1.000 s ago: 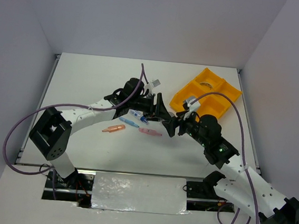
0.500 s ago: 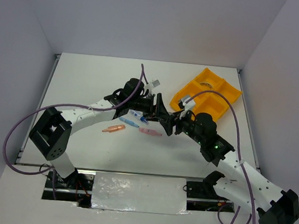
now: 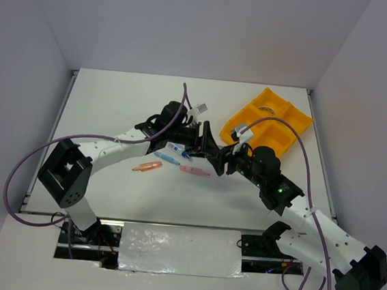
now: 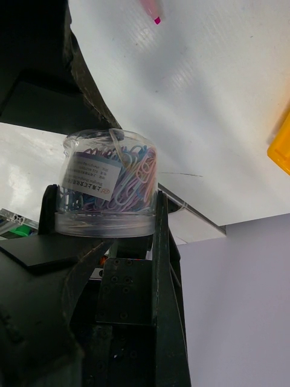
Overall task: Sort the stationery into containers
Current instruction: Place the stationery in the storage box.
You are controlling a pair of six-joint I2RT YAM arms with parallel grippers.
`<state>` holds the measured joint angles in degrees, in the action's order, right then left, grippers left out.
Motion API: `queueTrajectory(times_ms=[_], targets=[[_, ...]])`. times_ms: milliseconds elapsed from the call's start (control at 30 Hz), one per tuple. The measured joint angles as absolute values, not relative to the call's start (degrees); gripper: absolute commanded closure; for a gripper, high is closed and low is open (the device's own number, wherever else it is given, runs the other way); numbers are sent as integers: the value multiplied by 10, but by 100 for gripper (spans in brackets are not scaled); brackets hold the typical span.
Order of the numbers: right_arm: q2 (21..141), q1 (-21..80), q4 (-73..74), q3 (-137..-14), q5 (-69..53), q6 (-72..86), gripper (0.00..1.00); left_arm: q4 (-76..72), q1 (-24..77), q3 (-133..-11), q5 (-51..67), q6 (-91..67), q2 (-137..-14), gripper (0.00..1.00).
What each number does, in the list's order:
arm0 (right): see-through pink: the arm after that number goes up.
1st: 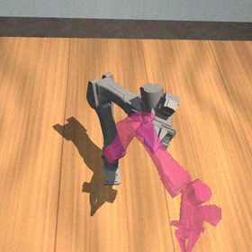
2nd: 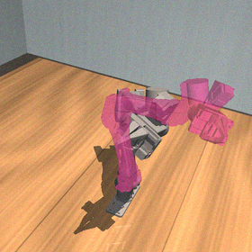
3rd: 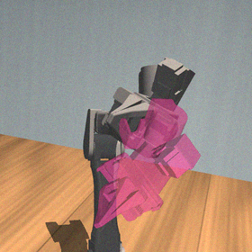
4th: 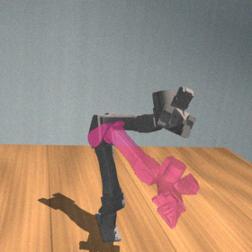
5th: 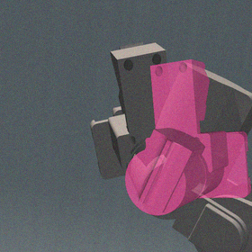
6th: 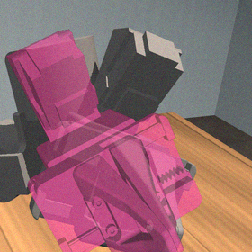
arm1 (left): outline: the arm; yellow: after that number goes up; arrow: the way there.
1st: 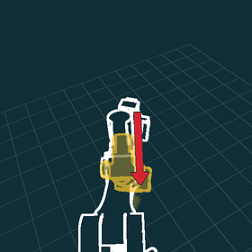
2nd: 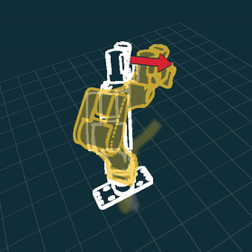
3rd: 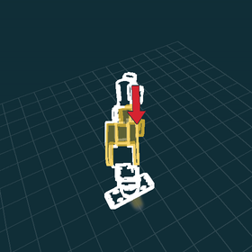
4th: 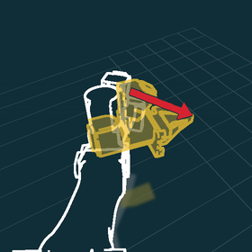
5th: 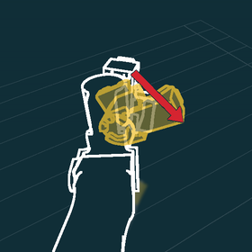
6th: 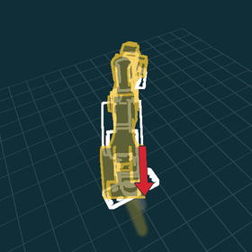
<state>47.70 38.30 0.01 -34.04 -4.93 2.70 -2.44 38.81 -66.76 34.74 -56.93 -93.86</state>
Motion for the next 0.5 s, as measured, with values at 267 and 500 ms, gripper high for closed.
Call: queueTrajectory(times_ms=[267,500], targets=[[469,384,1,-340,-51,29,100,-23,385,-672,319,-576,-938,1],[481,385,1,-340,-34,39,100,6,377,-682,273,-572,-938,1]])
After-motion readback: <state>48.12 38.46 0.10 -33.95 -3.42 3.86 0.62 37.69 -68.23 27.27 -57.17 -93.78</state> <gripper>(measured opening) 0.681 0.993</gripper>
